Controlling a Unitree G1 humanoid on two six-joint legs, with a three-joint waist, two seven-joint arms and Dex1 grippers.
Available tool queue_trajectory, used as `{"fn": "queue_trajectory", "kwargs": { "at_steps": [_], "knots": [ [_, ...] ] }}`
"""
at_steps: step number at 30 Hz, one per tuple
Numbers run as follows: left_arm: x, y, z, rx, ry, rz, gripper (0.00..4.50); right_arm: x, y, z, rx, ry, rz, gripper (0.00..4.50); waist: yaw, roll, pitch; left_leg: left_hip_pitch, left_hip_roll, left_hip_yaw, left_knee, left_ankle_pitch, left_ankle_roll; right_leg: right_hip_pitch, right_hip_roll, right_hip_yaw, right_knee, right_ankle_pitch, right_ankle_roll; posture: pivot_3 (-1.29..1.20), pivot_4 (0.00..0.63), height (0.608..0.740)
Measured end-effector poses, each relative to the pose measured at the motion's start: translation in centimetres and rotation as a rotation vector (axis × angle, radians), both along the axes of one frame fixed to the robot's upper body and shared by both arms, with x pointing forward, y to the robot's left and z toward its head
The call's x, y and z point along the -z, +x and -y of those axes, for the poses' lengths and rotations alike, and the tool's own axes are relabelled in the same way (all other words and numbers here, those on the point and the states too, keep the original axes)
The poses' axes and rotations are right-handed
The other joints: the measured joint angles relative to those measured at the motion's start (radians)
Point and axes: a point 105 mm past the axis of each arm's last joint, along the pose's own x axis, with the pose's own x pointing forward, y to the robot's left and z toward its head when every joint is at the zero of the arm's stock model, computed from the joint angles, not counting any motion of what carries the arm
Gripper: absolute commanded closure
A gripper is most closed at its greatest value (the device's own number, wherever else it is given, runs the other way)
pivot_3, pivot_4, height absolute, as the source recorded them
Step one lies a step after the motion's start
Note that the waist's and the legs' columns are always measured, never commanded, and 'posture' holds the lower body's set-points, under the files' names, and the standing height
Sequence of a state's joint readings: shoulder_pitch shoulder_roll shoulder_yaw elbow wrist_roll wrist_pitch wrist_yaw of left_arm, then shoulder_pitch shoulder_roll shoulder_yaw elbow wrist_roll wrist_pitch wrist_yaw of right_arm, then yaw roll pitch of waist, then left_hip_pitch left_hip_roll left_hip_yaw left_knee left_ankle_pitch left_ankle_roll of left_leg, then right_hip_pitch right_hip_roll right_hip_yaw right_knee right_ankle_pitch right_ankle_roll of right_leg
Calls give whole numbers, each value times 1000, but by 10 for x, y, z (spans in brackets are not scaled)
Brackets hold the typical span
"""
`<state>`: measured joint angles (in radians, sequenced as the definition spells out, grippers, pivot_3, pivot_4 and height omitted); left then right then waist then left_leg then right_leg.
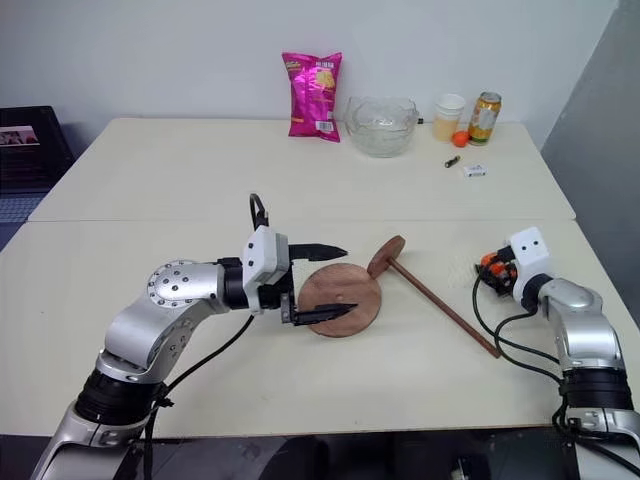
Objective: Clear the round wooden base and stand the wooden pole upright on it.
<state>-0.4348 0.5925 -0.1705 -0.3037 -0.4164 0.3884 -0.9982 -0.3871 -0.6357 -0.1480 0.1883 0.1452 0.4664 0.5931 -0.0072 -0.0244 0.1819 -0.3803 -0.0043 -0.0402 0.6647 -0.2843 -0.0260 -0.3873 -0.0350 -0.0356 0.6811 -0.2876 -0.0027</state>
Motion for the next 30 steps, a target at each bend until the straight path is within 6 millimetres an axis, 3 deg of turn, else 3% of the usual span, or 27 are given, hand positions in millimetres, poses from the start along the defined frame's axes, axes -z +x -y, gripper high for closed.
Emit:
{"fn": "queue_trajectory", "kwargs": {
  "at_steps": [4, 7, 11, 14, 18, 22, 30],
  "knots": [
    [3, 0, -5, -14, 16, -7, 0, -13, -4, 5, -8, -13, 29, 42, 2, 0, 0, 0, 0, 0, 0, 0, 0, 0, 0, 0, 0, 0, 0, 0, 150, 740],
    [7, -2, -19, -51, 45, -25, 0, -33, -9, 4, -53, -43, 64, 42, 0, 1, 0, 0, 0, 0, 0, 0, 0, 0, 0, 0, 0, 0, 0, 0, 150, 740],
    [14, -4, -49, -130, 112, -47, 0, -71, -23, -7, -182, -112, 110, 42, 2, 1, 0, 0, 0, -1, -1, 0, 0, 0, 0, -1, 0, 0, 0, 0, 150, 740],
    [19, -7, -61, -168, 149, -56, 0, -80, -33, -21, -278, -126, 82, 42, 5, 1, 0, 0, 0, -1, 0, 0, 1, 0, 0, -1, -1, 0, 0, 0, 150, 740],
    [36, -12, -74, -225, 229, -77, 0, -83, -52, -45, -399, -109, -55, 42, 5, 1, 1, 0, 0, -2, -1, 0, 1, 0, 0, -1, -1, 0, 0, 0, 150, 740],
    [38, -15, -71, -244, 254, -47, 0, -73, -69, -78, -519, -76, -164, 42, 6, 1, 1, 0, 0, -2, -1, 0, 1, 0, 0, -2, -1, 0, 0, 0, 150, 740],
    [45, -19, -56, -239, 259, -36, 0, -36, -69, -100, -458, -111, -367, 42, 5, 1, 1, -1, 0, -3, -1, 0, 1, 0, 0, -2, -1, 0, 0, 0, 150, 740]
  ]
}}
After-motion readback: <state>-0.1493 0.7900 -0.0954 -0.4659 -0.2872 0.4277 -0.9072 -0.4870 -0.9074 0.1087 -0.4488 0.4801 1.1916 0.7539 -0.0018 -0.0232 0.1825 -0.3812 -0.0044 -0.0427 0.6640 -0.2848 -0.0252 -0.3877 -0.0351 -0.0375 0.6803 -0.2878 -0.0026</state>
